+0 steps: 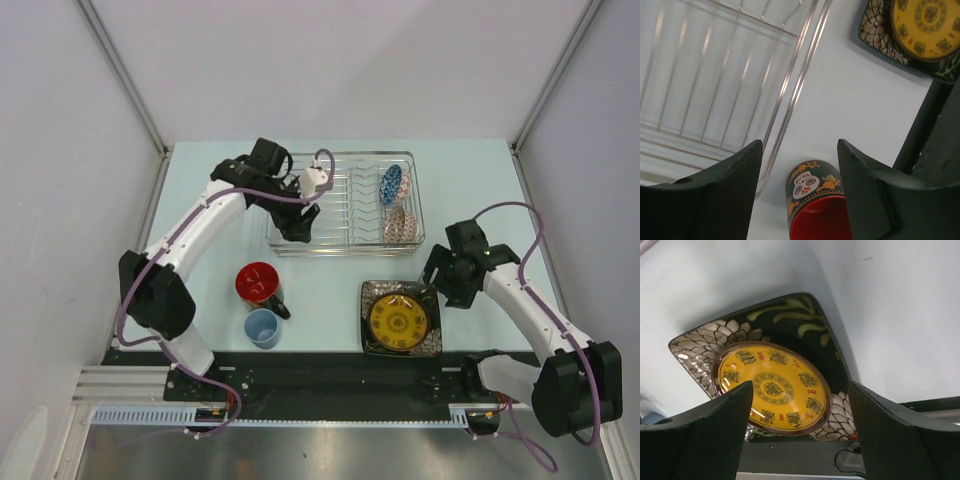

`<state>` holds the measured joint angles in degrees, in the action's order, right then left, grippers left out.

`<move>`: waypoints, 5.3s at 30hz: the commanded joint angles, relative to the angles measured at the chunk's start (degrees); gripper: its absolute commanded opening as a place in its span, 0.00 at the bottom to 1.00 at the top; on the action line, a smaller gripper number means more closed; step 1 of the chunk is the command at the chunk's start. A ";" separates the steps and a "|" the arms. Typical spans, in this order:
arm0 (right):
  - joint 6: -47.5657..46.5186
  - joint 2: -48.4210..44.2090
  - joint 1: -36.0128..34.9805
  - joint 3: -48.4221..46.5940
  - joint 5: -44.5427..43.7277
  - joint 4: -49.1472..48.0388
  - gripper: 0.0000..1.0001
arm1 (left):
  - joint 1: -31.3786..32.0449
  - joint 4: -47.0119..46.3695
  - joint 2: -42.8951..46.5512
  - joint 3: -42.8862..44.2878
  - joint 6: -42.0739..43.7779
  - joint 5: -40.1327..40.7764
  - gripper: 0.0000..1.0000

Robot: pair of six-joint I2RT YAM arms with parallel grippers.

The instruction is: Load the mixed dishes into the dish rack

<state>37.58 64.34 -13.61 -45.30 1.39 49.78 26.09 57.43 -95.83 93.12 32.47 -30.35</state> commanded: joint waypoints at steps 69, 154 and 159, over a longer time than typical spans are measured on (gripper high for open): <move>4.25 0.35 -14.60 2.05 6.69 -4.51 0.87 | 11.53 -6.89 -5.85 -9.63 6.73 6.35 0.64; 3.99 13.88 -13.02 13.83 10.74 -28.59 0.40 | 24.27 -11.99 -12.89 -16.13 13.24 6.62 0.66; 4.78 16.08 -13.02 13.83 12.85 -31.93 0.40 | 24.54 -11.99 -14.12 -14.99 12.53 6.18 0.66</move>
<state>43.88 76.23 -26.55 -33.04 18.63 19.49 49.34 48.42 -108.55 75.22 46.41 -20.40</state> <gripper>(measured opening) 0.398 0.658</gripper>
